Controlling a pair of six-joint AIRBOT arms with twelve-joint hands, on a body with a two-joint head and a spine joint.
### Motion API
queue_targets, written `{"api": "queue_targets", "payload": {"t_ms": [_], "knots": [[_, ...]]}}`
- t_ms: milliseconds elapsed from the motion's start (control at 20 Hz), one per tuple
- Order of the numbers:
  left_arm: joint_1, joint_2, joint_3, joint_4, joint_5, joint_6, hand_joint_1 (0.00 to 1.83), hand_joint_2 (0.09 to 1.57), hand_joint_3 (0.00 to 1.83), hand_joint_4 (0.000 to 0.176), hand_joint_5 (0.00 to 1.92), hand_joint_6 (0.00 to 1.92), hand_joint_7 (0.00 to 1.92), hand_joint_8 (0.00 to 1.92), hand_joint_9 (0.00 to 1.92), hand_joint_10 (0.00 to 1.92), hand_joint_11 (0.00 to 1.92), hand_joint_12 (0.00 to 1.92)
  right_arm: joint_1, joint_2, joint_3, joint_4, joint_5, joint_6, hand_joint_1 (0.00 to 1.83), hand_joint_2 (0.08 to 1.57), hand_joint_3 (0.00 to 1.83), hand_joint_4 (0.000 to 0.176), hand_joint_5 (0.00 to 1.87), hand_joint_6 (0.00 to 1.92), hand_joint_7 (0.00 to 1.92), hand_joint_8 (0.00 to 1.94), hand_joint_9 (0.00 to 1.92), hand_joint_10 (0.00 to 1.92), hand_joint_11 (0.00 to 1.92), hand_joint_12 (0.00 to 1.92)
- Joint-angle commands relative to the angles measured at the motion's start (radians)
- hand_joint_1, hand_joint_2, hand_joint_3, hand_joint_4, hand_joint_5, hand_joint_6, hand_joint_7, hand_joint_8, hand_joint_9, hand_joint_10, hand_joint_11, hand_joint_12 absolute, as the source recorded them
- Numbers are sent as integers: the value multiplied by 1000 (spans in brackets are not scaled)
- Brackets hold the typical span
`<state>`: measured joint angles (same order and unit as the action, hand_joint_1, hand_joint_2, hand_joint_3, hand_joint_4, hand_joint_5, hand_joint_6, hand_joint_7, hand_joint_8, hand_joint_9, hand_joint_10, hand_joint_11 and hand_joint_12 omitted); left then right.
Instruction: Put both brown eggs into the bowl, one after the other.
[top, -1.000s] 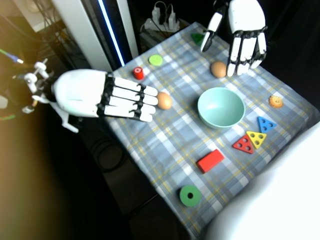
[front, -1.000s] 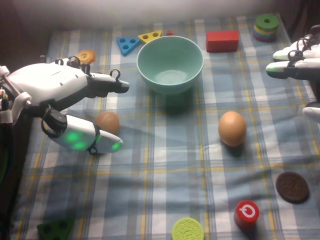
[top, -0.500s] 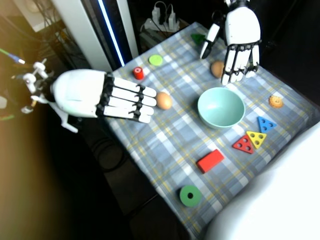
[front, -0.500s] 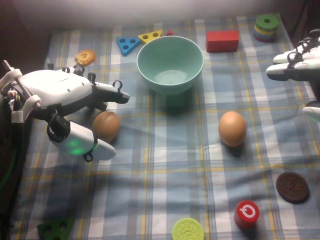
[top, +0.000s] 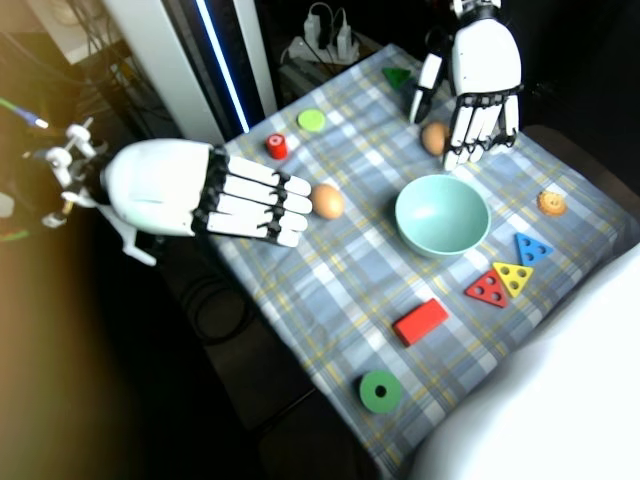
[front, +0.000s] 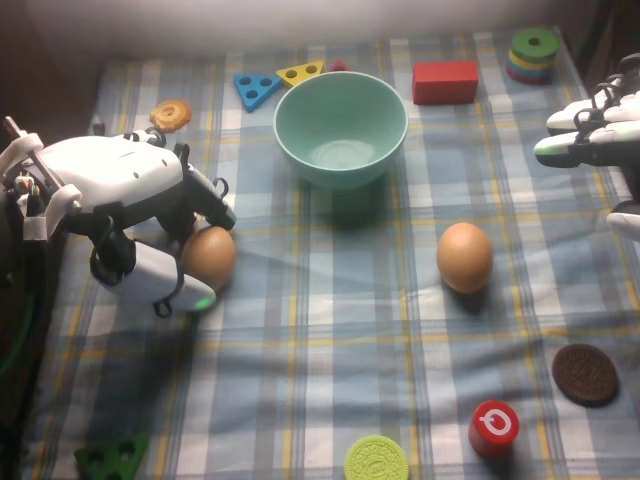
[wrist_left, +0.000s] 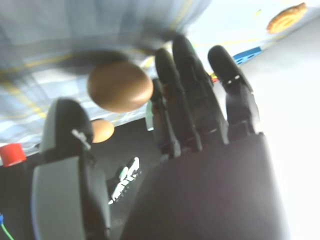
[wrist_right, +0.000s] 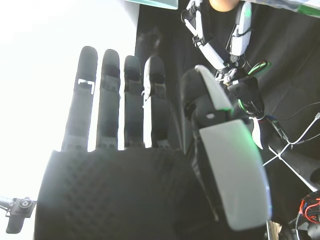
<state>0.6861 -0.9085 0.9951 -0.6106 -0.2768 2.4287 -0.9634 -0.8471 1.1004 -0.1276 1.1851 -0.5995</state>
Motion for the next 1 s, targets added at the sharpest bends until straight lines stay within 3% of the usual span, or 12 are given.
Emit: {"api": "queue_targets", "payload": {"t_ms": [0,150,200,300,350,400,650,700,750,800,850,950], "knots": [[-13,-4,5,8,-74,0,834,1052,0,60,804,0,886,448,679,374,0,1148,3,9,1,31,122,10,721,1383,0,0,560,4,506,7,499,13,186,850],[-12,-5,6,-1,-76,0,863,1030,2,45,842,1,977,326,740,280,0,1152,0,8,1,32,122,12,649,1386,1,0,534,0,479,0,479,0,162,845],[-11,-6,6,-2,-78,0,820,1059,0,65,843,0,983,238,744,246,0,1123,-1,8,1,33,122,13,612,1390,3,0,511,0,460,0,447,0,102,823],[-9,-7,6,-12,-83,0,840,1069,0,70,894,3,1084,79,821,136,1,1112,-3,8,1,35,122,14,611,1392,3,0,508,1,458,1,452,5,132,840],[-10,-5,6,-31,-87,0,1190,1064,14,0,1028,469,1130,759,945,143,0,1307,-4,8,1,36,122,14,654,1392,1,0,501,0,449,0,451,2,127,894],[-12,-4,4,-31,-93,-11,1254,1100,0,0,984,663,1087,1001,1074,177,95,1243,-6,8,1,37,122,14,682,1392,0,0,492,0,452,1,463,5,129,916],[-43,35,-30,88,-177,-159,1273,1100,1,0,937,810,1113,976,1139,136,274,1005,-8,8,1,40,122,15,760,1385,0,0,471,0,473,2,515,10,183,1006],[-62,53,-39,121,-209,-204,1183,1107,0,0,986,907,1140,744,1185,170,257,1171,-9,8,1,40,122,15,710,1391,2,0,473,3,475,1,508,2,148,1009],[-69,60,-41,134,-222,-223,1183,1107,0,0,986,907,1140,744,1185,170,257,1171,-10,8,1,41,122,15,710,1391,2,0,473,3,475,1,508,2,148,1009],[-85,67,-42,154,-245,-250,1251,1091,0,0,1013,880,1075,874,1175,261,231,1153,-12,8,1,43,122,15,660,1396,1,0,462,0,470,0,512,2,148,1044],[-115,69,-42,170,-276,-259,1177,1085,1,0,1045,853,1079,1023,945,875,222,1316,-14,8,1,46,122,15,624,1398,1,0,441,1,454,0,500,0,125,1064],[-177,47,-16,180,-291,-259,1169,1105,0,0,1004,920,1109,894,952,671,237,1137,-15,6,3,48,122,15,652,1392,0,0,465,8,466,4,503,4,131,1074]]}}
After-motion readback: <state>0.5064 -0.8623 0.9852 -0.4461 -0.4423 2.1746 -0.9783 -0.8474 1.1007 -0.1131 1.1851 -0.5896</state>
